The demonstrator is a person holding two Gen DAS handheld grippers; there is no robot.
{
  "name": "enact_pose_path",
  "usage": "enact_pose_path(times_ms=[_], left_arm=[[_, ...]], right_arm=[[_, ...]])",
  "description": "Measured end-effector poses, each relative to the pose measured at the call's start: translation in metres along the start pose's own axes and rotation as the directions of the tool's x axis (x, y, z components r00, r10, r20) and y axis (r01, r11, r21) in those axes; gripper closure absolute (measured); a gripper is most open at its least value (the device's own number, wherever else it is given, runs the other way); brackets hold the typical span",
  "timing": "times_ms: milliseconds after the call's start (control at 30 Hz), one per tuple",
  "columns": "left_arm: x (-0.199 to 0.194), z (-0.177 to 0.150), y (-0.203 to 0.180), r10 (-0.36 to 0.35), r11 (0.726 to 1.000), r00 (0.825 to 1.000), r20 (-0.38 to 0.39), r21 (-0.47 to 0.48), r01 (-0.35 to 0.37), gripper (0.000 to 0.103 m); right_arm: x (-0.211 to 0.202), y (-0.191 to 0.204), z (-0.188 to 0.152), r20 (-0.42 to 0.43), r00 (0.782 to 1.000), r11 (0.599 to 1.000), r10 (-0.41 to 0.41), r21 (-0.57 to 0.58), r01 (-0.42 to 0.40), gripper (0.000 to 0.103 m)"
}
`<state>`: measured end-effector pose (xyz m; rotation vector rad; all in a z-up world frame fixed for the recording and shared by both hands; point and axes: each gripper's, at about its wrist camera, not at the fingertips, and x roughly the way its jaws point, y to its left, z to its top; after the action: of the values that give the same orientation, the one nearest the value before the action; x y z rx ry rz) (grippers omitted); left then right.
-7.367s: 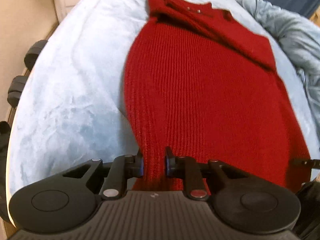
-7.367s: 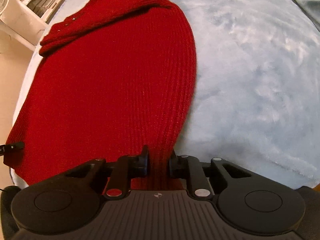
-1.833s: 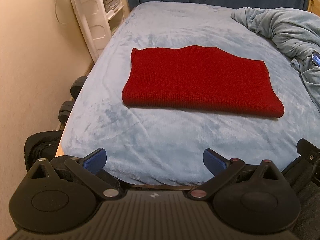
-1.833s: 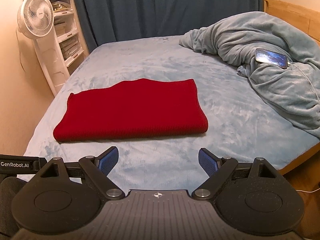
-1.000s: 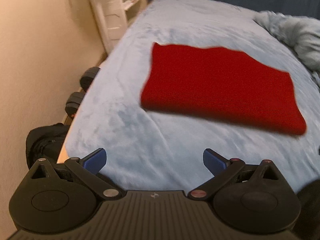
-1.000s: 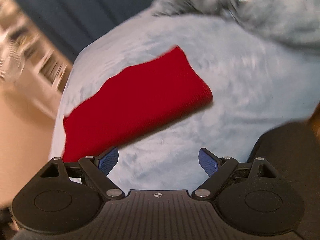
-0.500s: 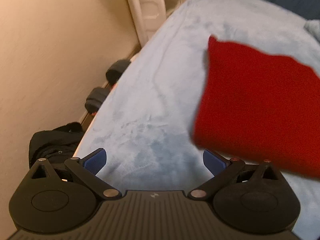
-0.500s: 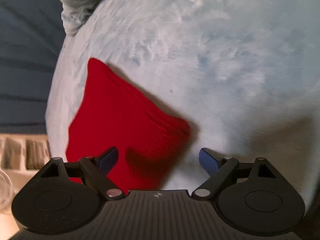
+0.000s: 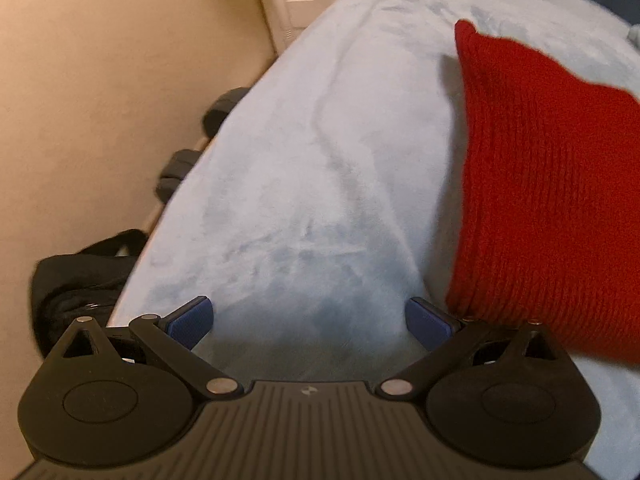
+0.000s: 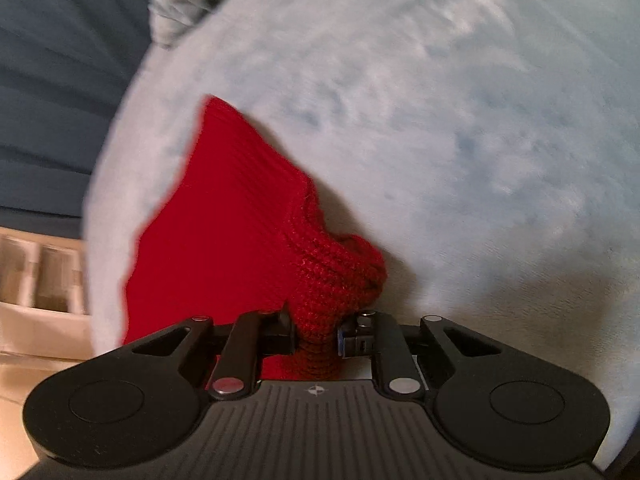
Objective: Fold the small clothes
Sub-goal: 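Grasp the end of the red strip with the right gripper, then fold the held end over onto the strip and open the right gripper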
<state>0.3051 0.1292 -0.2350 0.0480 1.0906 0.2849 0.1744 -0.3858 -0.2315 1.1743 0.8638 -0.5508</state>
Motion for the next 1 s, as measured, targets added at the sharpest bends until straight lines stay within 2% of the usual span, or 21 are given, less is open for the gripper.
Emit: enact_pose_path(times_ms=[133,233,300,367,433,467,533,567,633,700,733,800,833,867,900,1000], left_arm=[[0.005,-0.003,0.012,-0.065,0.996,0.998,0.017,-0.056,0.066,0.000],[0.003,-0.002,0.015,-0.082,0.994,0.997,0.006,-0.073,0.082,0.000],[0.002,-0.002,0.019,-0.092,0.992,0.996,0.002,-0.088,0.091,0.000],[0.001,-0.001,0.024,-0.112,0.986,0.994,0.000,-0.120,0.112,0.000],[-0.001,0.000,0.033,-0.143,0.976,0.990,-0.007,-0.167,0.140,0.000],[-0.001,0.001,0.038,-0.158,0.969,0.987,-0.009,-0.192,0.154,0.000],[-0.003,0.002,0.050,-0.186,0.953,0.983,-0.008,-0.244,0.178,0.000],[-0.003,0.002,0.057,-0.195,0.944,0.981,-0.006,-0.274,0.186,0.000],[-0.003,0.003,0.069,-0.210,0.924,0.978,-0.005,-0.327,0.197,0.000],[-0.004,0.001,0.082,-0.217,0.902,0.976,0.001,-0.383,0.201,0.000],[-0.004,0.000,0.087,-0.218,0.892,0.976,0.002,-0.404,0.201,0.000],[-0.004,-0.002,0.093,-0.225,0.879,0.974,0.003,-0.431,0.205,0.000],[-0.005,-0.002,0.094,-0.230,0.876,0.973,0.004,-0.434,0.209,0.000],[-0.006,-0.002,0.096,-0.231,0.876,0.973,0.004,-0.434,0.210,0.000],[-0.007,-0.002,0.095,-0.231,0.878,0.973,0.004,-0.430,0.210,0.000],[-0.003,0.003,0.091,-0.235,0.881,0.972,0.001,-0.423,0.213,0.000]], right_arm=[[-0.003,0.017,-0.007,0.034,0.995,0.994,-0.092,-0.057,0.094,0.085],[-0.014,0.047,-0.011,0.082,0.981,0.974,-0.173,-0.131,0.183,0.086],[-0.026,0.079,-0.019,0.155,0.963,0.941,-0.221,-0.226,0.252,0.087],[-0.039,0.127,-0.037,0.264,0.941,0.876,-0.212,-0.374,0.303,0.087],[-0.050,0.184,-0.072,0.372,0.920,0.756,-0.125,-0.564,0.331,0.087],[-0.053,0.215,-0.099,0.415,0.908,0.667,-0.063,-0.659,0.347,0.087],[-0.052,0.261,-0.154,0.427,0.902,0.487,0.064,-0.802,0.345,0.087],[-0.048,0.281,-0.194,0.410,0.902,0.358,0.135,-0.869,0.341,0.087],[-0.032,0.296,-0.256,0.329,0.919,0.153,0.218,-0.941,0.301,0.087],[-0.005,0.290,-0.320,0.193,0.957,-0.080,0.217,-0.974,0.214,0.087],[0.008,0.281,-0.343,0.143,0.973,-0.162,0.184,-0.972,0.173,0.087],[0.037,0.253,-0.385,0.059,0.996,-0.323,0.069,-0.943,0.078,0.087],[0.042,0.243,-0.395,0.062,0.996,-0.363,0.062,-0.928,0.081,0.086],[0.044,0.232,-0.405,0.096,0.991,-0.398,0.090,-0.909,0.124,0.086],[0.044,0.229,-0.405,0.104,0.990,-0.394,0.097,-0.909,0.134,0.086],[0.032,0.239,-0.386,0.057,0.993,-0.313,0.106,-0.946,0.087,0.087]])
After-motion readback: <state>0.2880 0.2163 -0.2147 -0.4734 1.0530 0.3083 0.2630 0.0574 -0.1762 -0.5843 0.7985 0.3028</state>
